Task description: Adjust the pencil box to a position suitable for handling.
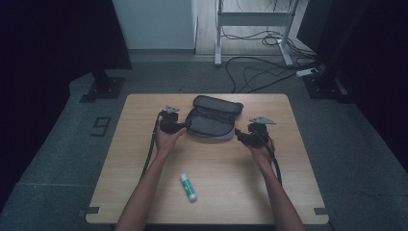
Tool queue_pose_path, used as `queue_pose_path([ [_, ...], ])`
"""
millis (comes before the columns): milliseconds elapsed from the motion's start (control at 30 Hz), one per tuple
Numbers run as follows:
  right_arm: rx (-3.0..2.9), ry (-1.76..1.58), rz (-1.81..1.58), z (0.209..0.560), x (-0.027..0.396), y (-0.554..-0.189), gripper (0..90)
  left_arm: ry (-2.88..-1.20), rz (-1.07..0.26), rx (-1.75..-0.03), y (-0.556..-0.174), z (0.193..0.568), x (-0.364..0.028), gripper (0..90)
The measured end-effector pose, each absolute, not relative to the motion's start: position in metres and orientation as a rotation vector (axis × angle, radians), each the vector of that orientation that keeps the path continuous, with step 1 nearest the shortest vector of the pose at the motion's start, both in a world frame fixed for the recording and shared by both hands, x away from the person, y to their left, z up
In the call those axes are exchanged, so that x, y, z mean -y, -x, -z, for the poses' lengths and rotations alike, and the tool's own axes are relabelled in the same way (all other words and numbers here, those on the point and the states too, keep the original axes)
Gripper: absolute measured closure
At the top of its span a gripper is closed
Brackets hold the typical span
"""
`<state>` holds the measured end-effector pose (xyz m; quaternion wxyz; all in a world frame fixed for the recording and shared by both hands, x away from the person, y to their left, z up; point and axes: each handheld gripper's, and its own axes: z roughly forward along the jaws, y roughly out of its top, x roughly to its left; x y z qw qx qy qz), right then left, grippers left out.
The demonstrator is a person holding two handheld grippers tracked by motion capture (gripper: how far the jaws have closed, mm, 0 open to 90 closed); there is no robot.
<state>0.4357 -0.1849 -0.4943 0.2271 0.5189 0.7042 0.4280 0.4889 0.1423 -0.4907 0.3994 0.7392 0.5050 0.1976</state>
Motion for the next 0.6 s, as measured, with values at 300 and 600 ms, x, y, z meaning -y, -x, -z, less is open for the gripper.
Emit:
queue_pose_path([
  [300, -1.964, -1.448, -1.17, 0.501, 0.178, -0.446, 36.2, -1.908, -0.477, -1.316, -0.5, 0.512, -0.138, 36.9],
  [600, -1.963, -1.439, -1.162, 0.494, 0.172, -0.458, 37.2, -1.942, -0.461, -1.336, -0.511, 0.521, -0.134, 40.9],
])
